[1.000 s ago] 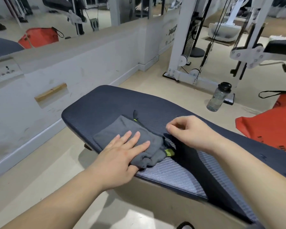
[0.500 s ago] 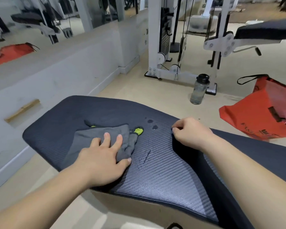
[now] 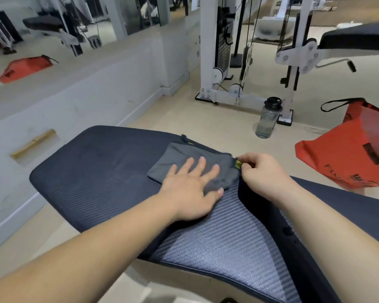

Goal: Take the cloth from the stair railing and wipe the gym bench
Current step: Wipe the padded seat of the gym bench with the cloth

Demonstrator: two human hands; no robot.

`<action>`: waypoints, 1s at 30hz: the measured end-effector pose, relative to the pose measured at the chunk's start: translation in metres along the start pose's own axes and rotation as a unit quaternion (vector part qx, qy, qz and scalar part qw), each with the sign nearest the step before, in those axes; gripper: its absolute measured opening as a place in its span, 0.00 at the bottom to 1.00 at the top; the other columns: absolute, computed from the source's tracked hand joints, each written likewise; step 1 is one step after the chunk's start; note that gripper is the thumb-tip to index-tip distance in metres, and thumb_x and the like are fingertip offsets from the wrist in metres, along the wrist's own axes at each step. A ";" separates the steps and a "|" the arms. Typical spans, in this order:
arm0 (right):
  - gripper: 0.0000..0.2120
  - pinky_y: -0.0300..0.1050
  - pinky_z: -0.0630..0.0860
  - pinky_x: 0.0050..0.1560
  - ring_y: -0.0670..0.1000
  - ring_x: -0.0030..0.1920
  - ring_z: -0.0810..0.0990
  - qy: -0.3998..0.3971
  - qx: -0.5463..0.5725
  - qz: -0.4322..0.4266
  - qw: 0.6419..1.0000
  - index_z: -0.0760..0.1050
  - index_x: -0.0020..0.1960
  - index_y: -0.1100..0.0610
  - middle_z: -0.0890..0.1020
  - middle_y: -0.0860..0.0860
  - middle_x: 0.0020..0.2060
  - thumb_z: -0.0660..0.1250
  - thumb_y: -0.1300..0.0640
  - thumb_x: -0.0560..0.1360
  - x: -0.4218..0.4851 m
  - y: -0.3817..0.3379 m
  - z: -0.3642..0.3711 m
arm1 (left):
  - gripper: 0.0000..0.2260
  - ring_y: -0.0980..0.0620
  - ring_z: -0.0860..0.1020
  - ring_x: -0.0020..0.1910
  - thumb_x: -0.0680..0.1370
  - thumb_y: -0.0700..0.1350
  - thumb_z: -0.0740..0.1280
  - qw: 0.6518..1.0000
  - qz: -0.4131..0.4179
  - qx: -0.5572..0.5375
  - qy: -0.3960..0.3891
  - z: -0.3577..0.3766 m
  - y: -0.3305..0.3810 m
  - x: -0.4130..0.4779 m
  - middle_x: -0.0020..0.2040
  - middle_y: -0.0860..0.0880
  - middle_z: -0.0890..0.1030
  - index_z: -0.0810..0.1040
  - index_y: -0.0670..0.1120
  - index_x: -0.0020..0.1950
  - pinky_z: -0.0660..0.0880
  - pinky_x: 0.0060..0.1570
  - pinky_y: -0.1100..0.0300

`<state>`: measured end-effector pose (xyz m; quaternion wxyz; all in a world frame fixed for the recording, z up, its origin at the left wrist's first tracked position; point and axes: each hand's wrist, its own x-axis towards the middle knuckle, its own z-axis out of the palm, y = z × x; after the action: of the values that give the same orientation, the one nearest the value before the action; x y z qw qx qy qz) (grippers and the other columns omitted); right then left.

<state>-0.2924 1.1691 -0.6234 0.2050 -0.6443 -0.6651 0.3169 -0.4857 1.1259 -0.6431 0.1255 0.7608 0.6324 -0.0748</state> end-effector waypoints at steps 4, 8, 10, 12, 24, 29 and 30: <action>0.19 0.42 0.70 0.64 0.54 0.66 0.79 0.007 0.007 0.001 1.000 0.78 0.69 0.55 0.83 0.54 0.64 0.60 0.61 0.80 0.001 0.001 0.002 | 0.29 0.56 0.44 0.82 0.80 0.68 0.49 0.997 0.078 -0.001 0.014 -0.004 -0.035 0.000 0.84 0.58 0.46 0.48 0.66 0.81 0.45 0.81 0.44; 0.19 0.40 0.70 0.57 0.55 0.61 0.81 0.005 -0.011 -0.015 1.000 0.79 0.68 0.55 0.85 0.54 0.58 0.59 0.60 0.80 -0.002 -0.002 0.003 | 0.30 0.51 0.46 0.83 0.80 0.68 0.48 0.997 -0.061 -0.042 0.028 -0.009 -0.042 0.036 0.84 0.55 0.47 0.50 0.64 0.81 0.45 0.79 0.39; 0.19 0.39 0.69 0.56 0.55 0.62 0.80 0.015 -0.017 -0.021 1.000 0.79 0.68 0.55 0.84 0.53 0.58 0.59 0.60 0.80 -0.004 -0.004 0.001 | 0.31 0.48 0.45 0.83 0.79 0.68 0.46 0.995 -0.077 -0.046 0.035 -0.001 -0.020 0.034 0.84 0.55 0.46 0.49 0.64 0.82 0.43 0.78 0.37; 0.18 0.39 0.68 0.55 0.55 0.61 0.81 0.023 -0.015 -0.030 0.999 0.81 0.66 0.55 0.85 0.53 0.57 0.59 0.61 0.81 -0.004 -0.007 0.000 | 0.30 0.48 0.43 0.83 0.79 0.68 0.46 0.997 -0.041 -0.047 0.042 0.007 0.002 0.006 0.84 0.55 0.46 0.48 0.64 0.81 0.42 0.78 0.37; 0.10 0.48 0.81 0.52 0.49 0.42 0.84 -0.070 -0.101 -0.076 0.990 0.81 0.45 0.49 0.87 0.46 0.38 0.64 0.47 0.78 -0.030 -0.029 0.010 | 0.28 0.53 0.45 0.83 0.80 0.68 0.47 0.985 -0.141 -0.081 0.061 0.017 -0.071 -0.067 0.84 0.56 0.47 0.50 0.65 0.81 0.43 0.80 0.41; 0.11 0.51 0.82 0.52 0.49 0.41 0.84 -0.070 -0.095 -0.092 0.989 0.82 0.42 0.49 0.86 0.44 0.35 0.64 0.46 0.77 -0.034 -0.039 0.010 | 0.29 0.52 0.40 0.83 0.80 0.68 0.46 0.996 -0.046 -0.036 0.063 0.040 -0.001 -0.134 0.84 0.57 0.43 0.45 0.66 0.81 0.41 0.79 0.41; 0.11 0.51 0.82 0.52 0.49 0.42 0.84 -0.075 -0.094 -0.095 0.988 0.82 0.42 0.49 0.86 0.44 0.36 0.65 0.46 0.77 -0.035 -0.040 0.011 | 0.29 0.53 0.39 0.82 0.80 0.67 0.46 0.998 -0.012 -0.020 0.051 0.041 -0.001 -0.146 0.84 0.58 0.42 0.44 0.67 0.81 0.40 0.79 0.42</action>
<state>-0.3260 1.1340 -0.5989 0.1228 -0.5695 -0.7632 0.2797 -0.5122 0.9762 -0.6428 0.1079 0.7533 0.6483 -0.0246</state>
